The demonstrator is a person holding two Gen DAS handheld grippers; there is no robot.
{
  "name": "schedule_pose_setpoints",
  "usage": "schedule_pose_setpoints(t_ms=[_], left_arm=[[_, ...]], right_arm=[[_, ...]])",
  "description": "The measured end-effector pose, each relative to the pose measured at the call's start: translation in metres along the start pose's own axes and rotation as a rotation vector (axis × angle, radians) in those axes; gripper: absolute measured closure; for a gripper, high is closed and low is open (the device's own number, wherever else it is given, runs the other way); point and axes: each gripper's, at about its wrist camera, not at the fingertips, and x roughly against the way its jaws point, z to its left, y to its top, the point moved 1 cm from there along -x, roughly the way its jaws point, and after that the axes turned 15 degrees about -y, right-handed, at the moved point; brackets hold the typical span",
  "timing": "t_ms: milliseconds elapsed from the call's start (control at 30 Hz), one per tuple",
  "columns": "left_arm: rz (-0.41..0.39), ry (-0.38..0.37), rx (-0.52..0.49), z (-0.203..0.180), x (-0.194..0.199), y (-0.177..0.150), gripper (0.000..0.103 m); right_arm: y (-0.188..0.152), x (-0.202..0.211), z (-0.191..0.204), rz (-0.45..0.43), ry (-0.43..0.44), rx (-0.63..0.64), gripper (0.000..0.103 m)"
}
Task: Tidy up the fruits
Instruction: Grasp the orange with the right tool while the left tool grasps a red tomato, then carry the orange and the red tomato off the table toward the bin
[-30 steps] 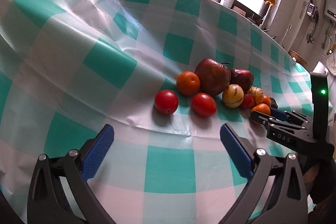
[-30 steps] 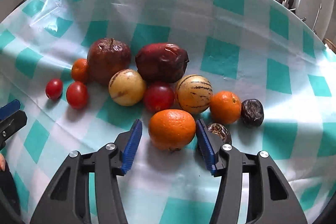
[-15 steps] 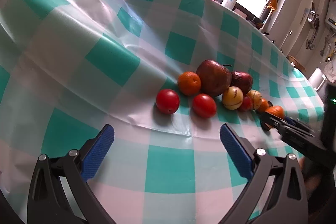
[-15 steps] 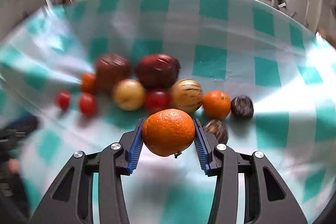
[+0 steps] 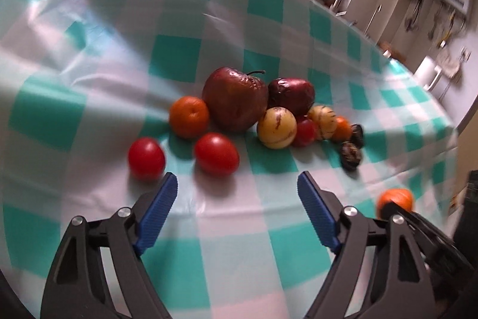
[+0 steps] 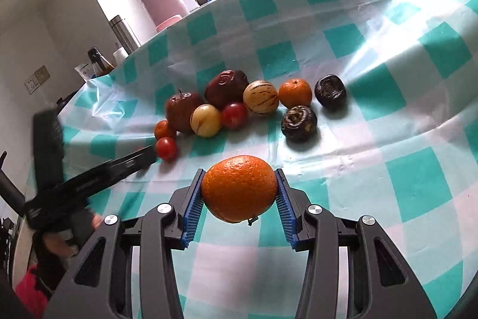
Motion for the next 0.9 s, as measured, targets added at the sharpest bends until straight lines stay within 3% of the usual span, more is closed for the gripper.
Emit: schedule_pose_setpoints(t_ms=[100, 200, 267, 300, 367, 600, 733, 900], left_arm=[[0.039, 0.080, -0.021, -0.002, -0.022, 0.009, 0.029], [0.086, 0.137, 0.007, 0.003, -0.046, 0.016, 0.043], [0.086, 0.183, 0.002, 0.003, -0.051, 0.020, 0.045], [0.088, 0.204, -0.002, 0.003, -0.053, 0.021, 0.050], [0.084, 0.221, -0.004, 0.002, -0.052, 0.021, 0.067], [-0.014, 0.065, 0.035, 0.006, -0.003, 0.004, 0.070], [-0.084, 0.023, 0.044, 0.004, 0.028, -0.013, 0.070], [-0.080, 0.018, 0.066, 0.003, 0.037, -0.035, 0.070]], right_arm=[[-0.001, 0.001, -0.003, -0.001, 0.016, -0.018, 0.058], [-0.002, 0.002, -0.003, 0.002, 0.022, -0.011, 0.058], [-0.002, 0.002, -0.002, 0.003, 0.024, -0.008, 0.057], [-0.002, 0.001, -0.003, 0.004, 0.027, -0.009, 0.057], [-0.003, 0.001, -0.004, 0.003, 0.029, -0.012, 0.057], [-0.004, 0.002, -0.004, -0.002, 0.027, -0.016, 0.057], [-0.004, 0.001, -0.005, -0.002, 0.023, -0.021, 0.058], [-0.004, 0.001, -0.006, -0.002, 0.022, -0.026, 0.057]])
